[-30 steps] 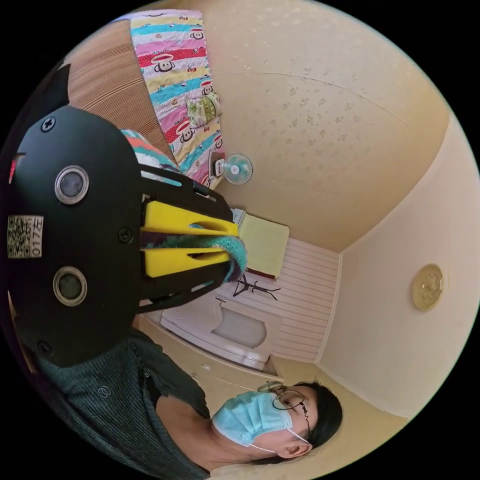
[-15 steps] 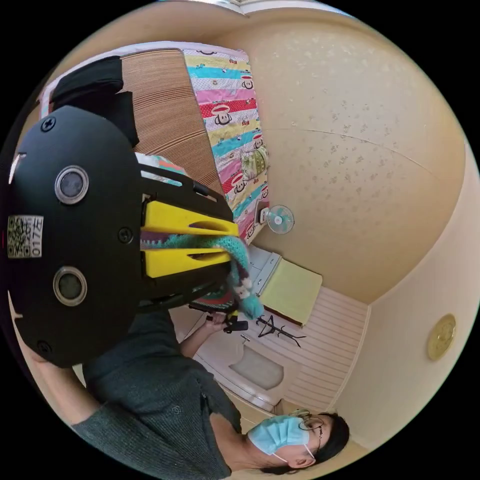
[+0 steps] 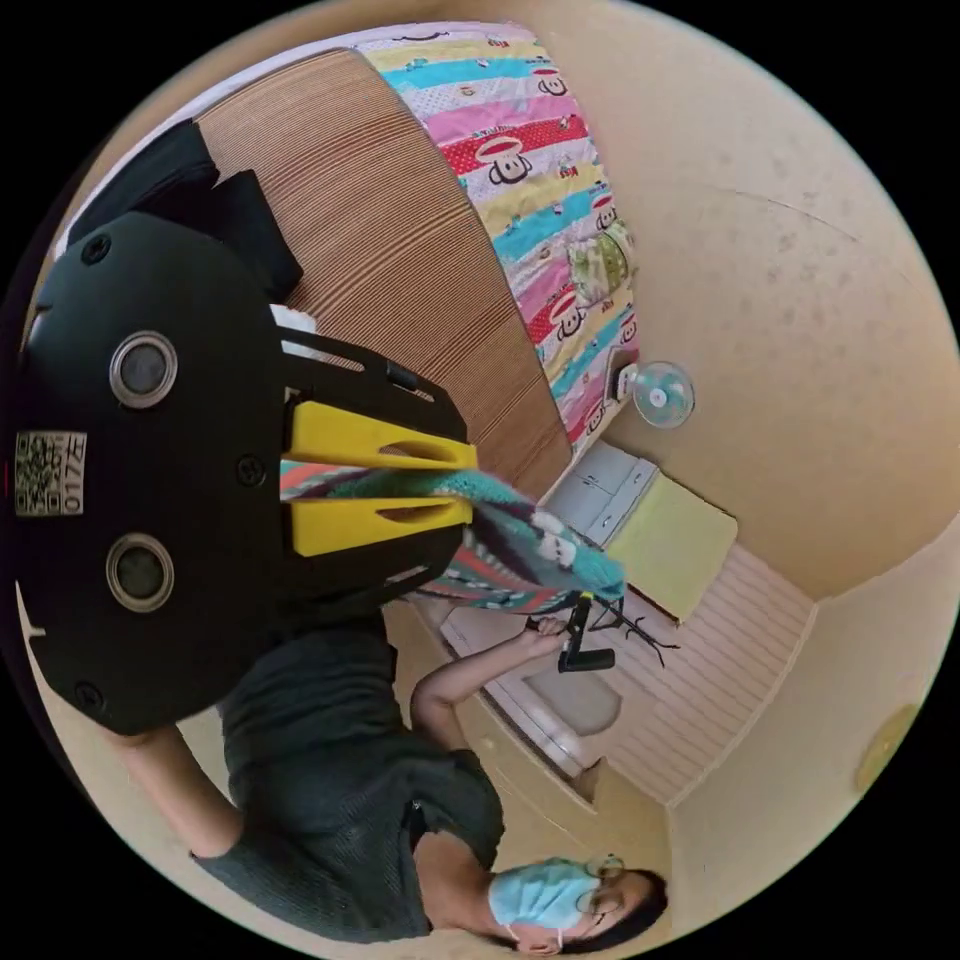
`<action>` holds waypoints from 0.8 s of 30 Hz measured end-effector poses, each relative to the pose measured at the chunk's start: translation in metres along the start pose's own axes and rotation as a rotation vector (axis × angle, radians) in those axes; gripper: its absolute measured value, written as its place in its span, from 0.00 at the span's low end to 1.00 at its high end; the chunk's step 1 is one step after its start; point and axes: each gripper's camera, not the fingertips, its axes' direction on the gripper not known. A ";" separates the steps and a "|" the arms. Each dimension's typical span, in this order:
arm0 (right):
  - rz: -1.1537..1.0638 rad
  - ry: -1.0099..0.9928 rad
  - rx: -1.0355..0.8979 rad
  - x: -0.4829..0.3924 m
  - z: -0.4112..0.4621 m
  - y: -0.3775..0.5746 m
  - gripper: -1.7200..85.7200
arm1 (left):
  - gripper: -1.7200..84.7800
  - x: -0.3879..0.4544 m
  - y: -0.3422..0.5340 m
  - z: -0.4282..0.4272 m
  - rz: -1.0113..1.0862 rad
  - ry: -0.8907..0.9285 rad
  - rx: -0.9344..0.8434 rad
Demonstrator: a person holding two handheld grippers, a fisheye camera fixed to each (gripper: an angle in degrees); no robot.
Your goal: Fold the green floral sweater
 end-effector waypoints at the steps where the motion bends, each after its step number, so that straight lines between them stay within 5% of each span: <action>1: 0.088 0.009 -0.050 0.028 0.050 -0.023 0.07 | 0.09 -0.058 -0.030 0.022 -0.144 -0.039 -0.033; 5: 0.285 0.192 -0.181 0.073 0.156 -0.038 0.05 | 0.10 -0.215 -0.039 0.055 -0.729 -0.341 0.065; 7: 0.319 0.099 -0.201 0.077 0.195 -0.020 0.04 | 0.10 -0.234 -0.022 0.067 -0.822 -0.326 0.134; 9: 0.286 0.002 -0.250 0.075 0.226 0.003 0.04 | 0.10 -0.236 -0.012 0.096 -0.764 -0.314 0.080; 15: 0.277 -0.079 -0.670 0.064 0.356 0.083 0.03 | 0.09 -0.215 0.055 0.251 -0.585 -0.381 -0.474; 19: 0.197 0.041 -0.927 0.042 0.426 0.120 0.02 | 0.09 -0.215 0.106 0.320 -0.561 -0.420 -0.781; 24: 0.123 0.117 -1.007 0.050 0.428 0.126 0.02 | 0.07 -0.178 0.123 0.299 -0.552 -0.502 -0.654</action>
